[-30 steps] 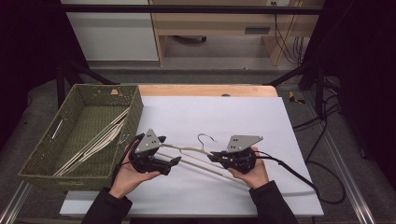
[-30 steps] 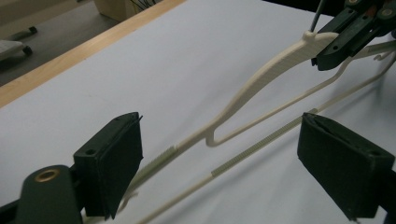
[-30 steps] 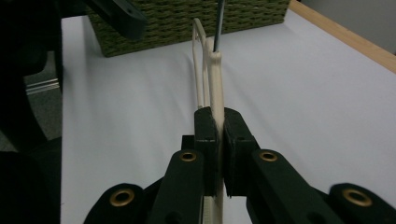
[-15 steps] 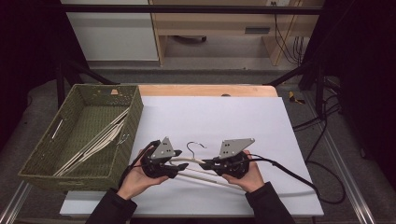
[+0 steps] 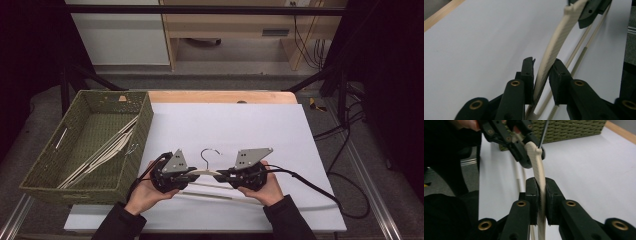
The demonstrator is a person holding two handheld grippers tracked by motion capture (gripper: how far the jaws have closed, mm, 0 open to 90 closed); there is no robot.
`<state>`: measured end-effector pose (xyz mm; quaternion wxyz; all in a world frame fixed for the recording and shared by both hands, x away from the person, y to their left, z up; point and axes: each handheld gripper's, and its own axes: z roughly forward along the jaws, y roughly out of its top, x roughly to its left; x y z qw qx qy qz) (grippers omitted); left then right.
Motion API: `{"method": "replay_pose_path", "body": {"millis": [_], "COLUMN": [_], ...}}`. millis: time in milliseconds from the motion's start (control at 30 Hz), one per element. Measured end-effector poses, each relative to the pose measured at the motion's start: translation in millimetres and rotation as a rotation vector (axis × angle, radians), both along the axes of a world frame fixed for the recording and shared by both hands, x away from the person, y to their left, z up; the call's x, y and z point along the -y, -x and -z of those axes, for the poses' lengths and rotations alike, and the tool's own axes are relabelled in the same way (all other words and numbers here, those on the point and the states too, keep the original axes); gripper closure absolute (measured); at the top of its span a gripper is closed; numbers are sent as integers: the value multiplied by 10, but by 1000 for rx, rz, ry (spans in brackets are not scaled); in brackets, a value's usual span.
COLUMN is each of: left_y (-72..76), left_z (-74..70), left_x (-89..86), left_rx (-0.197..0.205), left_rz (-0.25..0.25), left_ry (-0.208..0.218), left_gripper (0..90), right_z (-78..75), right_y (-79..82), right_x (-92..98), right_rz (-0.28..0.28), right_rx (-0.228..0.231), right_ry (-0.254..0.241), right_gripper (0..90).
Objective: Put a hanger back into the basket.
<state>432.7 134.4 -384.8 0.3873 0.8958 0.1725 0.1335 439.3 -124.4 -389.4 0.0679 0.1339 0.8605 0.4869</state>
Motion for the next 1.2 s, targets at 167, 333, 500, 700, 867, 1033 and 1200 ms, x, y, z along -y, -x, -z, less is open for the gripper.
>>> {"method": "replay_pose_path", "body": {"millis": [167, 333, 500, 700, 867, 1033, 1200], "left_y": [42, 76, 102, 124, 102, 103, 123], "left_z": [-16, -19, -29, -51, -79, -161, -309], "left_x": [33, 71, 79, 64, 0, -74, -166], "left_rx": [-9, -32, -51, -28, -21, -2, 38], "left_rz": [7, 26, 39, 4, -55, -105, -140], "left_ry": [-2, 2, 36, 53, 72, 104, 134], "left_gripper": [791, 829, 858, 862, 862, 862, 862], "right_z": [-27, -39, -52, -101, -183, -190, -144], "right_y": [2, 5, 11, 19, 30, 14, 13], "right_x": [27, 39, 52, 120, 260, 437, 563], "right_rz": [30, 58, 87, 123, 178, 270, 339], "right_rx": [32, 74, 116, 134, 141, 118, 85], "right_ry": [-1, 5, 6, -3, -46, -83, -89], "right_gripper": [766, 676, 601, 536, 432, 306, 203]}}
